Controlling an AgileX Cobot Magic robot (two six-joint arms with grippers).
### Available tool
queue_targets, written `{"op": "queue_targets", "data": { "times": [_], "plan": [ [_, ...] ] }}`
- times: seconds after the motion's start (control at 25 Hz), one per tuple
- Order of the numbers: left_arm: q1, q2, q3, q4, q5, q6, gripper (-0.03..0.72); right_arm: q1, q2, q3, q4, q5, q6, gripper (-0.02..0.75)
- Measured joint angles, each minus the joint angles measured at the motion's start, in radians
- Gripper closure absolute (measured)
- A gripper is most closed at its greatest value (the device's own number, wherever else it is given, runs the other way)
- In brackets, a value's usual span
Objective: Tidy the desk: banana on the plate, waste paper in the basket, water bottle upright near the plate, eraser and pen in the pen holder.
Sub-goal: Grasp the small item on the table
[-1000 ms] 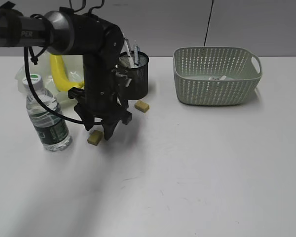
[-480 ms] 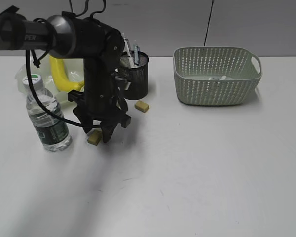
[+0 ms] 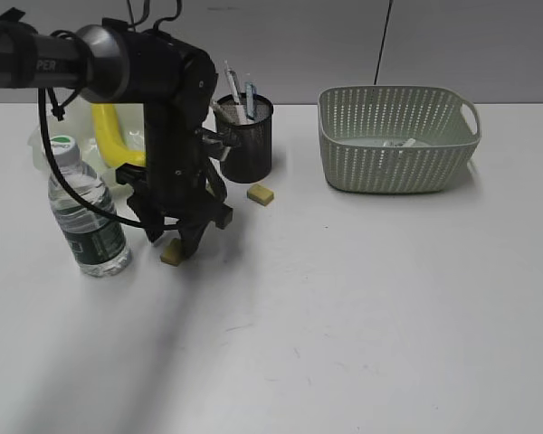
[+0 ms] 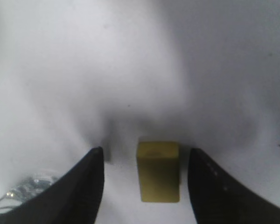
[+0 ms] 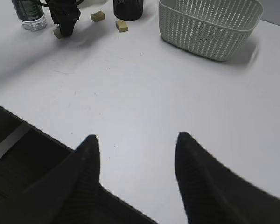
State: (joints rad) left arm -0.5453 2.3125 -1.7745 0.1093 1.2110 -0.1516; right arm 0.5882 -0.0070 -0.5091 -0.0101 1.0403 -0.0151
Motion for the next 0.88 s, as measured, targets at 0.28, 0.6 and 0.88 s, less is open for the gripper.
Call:
{"op": "queue_targets", "data": {
  "times": [0.28,0.6,0.88],
  "plan": [
    [0.000,0.006,0.000,-0.028,-0.008,0.004,0.261,0.000,0.000,0.000,0.000,0.000,0.000,0.320],
    [0.000,0.011,-0.002,-0.028,-0.008,0.005,0.431,0.000,0.000,0.000,0.000,0.000,0.000,0.320],
    [-0.013,0.011,-0.021,-0.018,-0.002,0.005,0.503,0.000,0.000,0.000,0.000,0.000,0.000,0.320]
  ]
}}
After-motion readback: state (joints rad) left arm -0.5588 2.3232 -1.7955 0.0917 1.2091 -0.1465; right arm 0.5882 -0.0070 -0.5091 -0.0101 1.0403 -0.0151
